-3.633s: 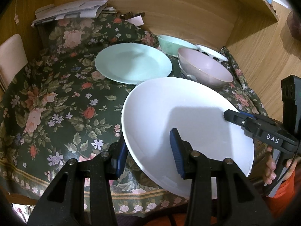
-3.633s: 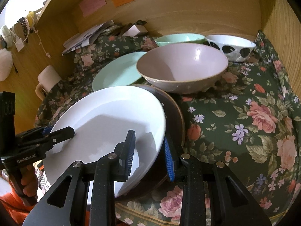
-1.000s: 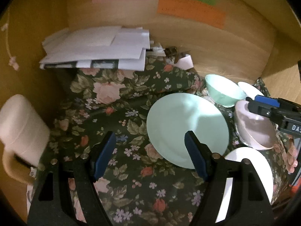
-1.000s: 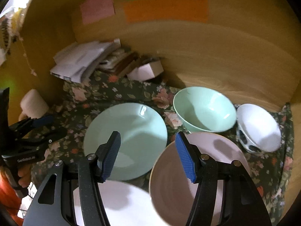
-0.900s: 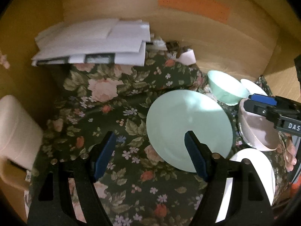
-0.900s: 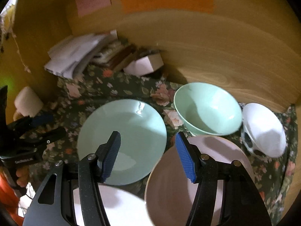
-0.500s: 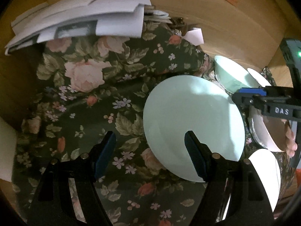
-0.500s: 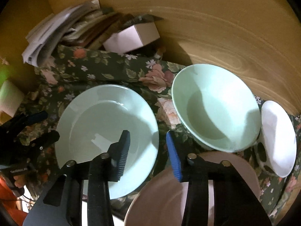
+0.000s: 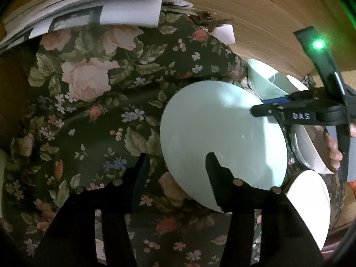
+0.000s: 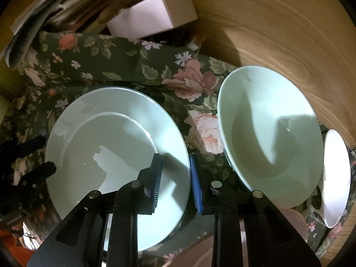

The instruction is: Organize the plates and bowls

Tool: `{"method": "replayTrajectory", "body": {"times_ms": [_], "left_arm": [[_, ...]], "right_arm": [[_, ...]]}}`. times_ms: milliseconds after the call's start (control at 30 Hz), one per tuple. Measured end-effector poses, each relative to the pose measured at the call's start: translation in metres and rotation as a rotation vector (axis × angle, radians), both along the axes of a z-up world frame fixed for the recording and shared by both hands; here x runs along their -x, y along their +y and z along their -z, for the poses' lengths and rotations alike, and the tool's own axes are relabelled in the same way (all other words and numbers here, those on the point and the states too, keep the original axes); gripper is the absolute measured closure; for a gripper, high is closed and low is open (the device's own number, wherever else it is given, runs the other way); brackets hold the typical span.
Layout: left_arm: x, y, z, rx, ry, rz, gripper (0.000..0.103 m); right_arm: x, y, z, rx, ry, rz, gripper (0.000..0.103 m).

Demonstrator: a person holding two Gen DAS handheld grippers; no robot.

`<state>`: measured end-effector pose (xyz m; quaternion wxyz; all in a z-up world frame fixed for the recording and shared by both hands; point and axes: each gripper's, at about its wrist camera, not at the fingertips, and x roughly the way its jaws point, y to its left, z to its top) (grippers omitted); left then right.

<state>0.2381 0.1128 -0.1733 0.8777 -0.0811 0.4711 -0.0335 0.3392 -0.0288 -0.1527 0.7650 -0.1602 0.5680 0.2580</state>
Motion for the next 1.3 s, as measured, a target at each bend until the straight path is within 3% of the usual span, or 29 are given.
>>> {"method": "replayTrajectory", "body": {"times_ms": [267, 667, 933, 1167, 1300], "left_arm": [[0.018, 0.024, 0.002, 0.038, 0.018, -0.032, 0.058], [0.044, 0.049, 0.007, 0.007, 0.032, -0.078, 0.058], [0.048, 0.050, 0.007, -0.003, 0.022, -0.080, 0.058], [0.050, 0.048, 0.005, -0.017, 0.019, -0.079, 0.058], [0.047, 0.046, 0.001, -0.010, 0.009, -0.088, 0.058]], "right_arm": [[0.001, 0.018, 0.002, -0.102, 0.072, -0.009, 0.080], [0.038, 0.057, 0.005, -0.126, 0.062, -0.087, 0.080], [0.054, 0.052, 0.017, -0.147, 0.079, -0.073, 0.077], [0.084, 0.052, 0.027, -0.155, 0.016, -0.067, 0.075], [0.093, 0.046, 0.016, -0.156, -0.030, -0.081, 0.076]]}}
